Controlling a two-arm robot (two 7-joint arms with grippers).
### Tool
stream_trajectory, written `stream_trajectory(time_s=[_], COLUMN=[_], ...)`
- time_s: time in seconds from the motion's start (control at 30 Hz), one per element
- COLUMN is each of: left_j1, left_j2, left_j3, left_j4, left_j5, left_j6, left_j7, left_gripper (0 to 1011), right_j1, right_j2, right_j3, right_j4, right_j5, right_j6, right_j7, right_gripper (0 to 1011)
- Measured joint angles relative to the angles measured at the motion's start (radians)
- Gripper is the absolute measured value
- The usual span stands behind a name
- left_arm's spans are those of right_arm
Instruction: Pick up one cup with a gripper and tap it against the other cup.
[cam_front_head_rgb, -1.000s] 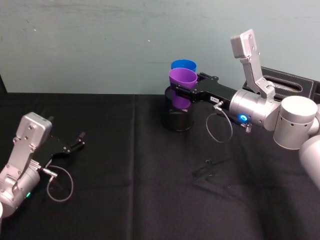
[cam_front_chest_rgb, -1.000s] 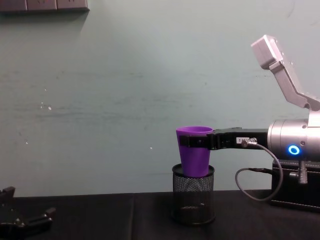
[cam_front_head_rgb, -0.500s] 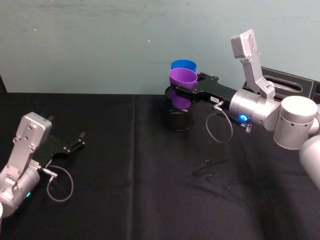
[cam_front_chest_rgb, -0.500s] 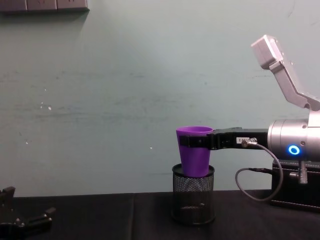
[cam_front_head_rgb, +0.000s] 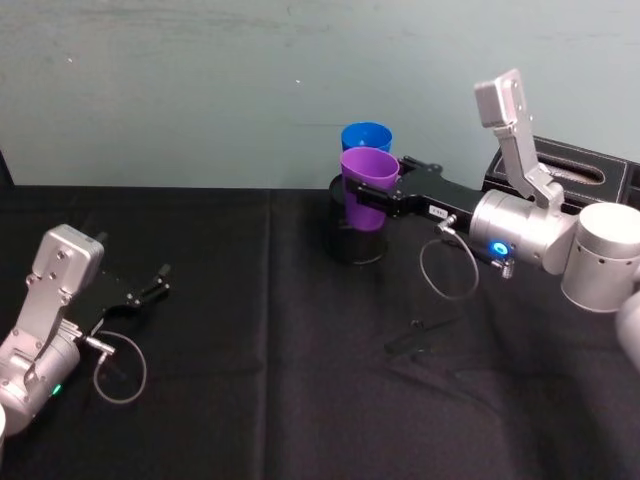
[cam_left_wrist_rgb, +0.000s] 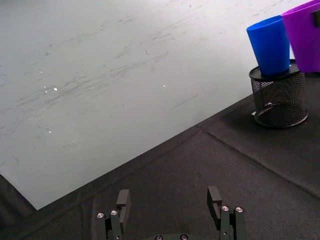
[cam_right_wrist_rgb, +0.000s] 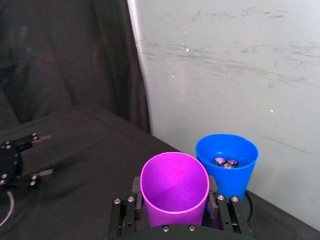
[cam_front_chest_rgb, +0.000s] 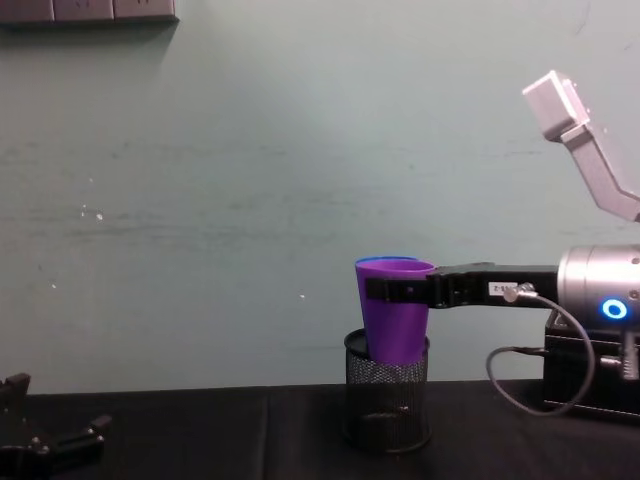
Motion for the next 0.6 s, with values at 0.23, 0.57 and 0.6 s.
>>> stream_trajectory(time_s=[0.23, 0.57, 0.6], left_j1=[0.000, 0.000, 0.000], left_j2=[0.000, 0.000, 0.000], left_j3=[0.000, 0.000, 0.000], left_j4=[0.000, 0.000, 0.000], left_j5=[0.000, 0.000, 0.000], left_j6=[0.000, 0.000, 0.000], left_j7=[0.000, 0.000, 0.000], left_gripper=[1011, 1011, 1011], right_j1=[-0.046, -0.104, -0.117], right_j2=[0.041, 0.099, 0.108], right_j3=[-0.008, -0.019, -0.018], right_j4=[-0.077, -0.180, -0.199], right_j5=[0.020, 0.052, 0.061], right_j6=[0.008, 0.014, 0.018], right_j7=[0.024, 0.038, 0.038], right_gripper=[732, 732, 732])
